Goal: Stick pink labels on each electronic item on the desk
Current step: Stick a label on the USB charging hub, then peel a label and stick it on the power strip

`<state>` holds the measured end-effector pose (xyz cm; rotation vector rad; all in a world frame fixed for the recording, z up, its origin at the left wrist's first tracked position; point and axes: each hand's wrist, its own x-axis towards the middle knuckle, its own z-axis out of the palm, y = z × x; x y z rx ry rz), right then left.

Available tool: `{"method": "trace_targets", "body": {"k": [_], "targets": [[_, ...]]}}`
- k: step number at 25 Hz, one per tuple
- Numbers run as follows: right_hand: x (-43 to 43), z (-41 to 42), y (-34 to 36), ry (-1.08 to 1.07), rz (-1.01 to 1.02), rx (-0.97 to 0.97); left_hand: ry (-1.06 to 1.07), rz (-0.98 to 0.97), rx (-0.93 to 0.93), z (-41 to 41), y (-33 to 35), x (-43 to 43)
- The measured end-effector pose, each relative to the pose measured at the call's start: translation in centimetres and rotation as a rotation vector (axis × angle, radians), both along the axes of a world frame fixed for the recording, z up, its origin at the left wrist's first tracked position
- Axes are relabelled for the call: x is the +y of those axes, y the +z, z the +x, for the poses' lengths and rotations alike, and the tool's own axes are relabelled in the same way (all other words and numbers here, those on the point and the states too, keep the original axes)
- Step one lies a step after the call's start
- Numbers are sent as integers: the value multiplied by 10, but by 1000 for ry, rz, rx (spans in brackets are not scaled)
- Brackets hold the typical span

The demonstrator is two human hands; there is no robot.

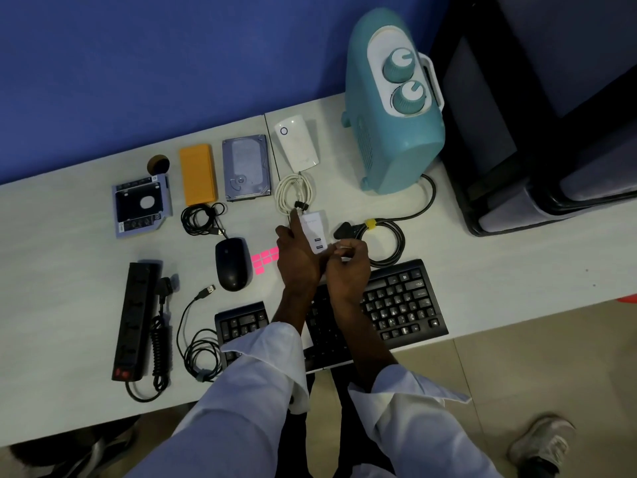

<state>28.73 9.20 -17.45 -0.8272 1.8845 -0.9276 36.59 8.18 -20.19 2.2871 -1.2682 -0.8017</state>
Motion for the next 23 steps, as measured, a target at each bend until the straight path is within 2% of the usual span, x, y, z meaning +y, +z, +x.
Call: {"method": "trace_targets", "body": {"k": [4,7,10,12,14,17,20,23], "targets": [[12,8,5,74,24,23,30,-125,29,21,3,23],[24,18,2,338,94,171,149,-214,-166,51,3,61],[31,35,0,623,139,405,185,-127,-242,70,-2,95],[34,48,-1,726,146,525,153,-35,-267,71,-6,103],[37,56,-1,768,146,564,154,7,-253,70,-5,103],[37,57,0,714,196,365,250,19,-63,71,4,95],[28,57,3,584,243,136,181,-121,116,78,6,98],[21,57,-1,590,235,27,138,-170,263,87,6,103]]}}
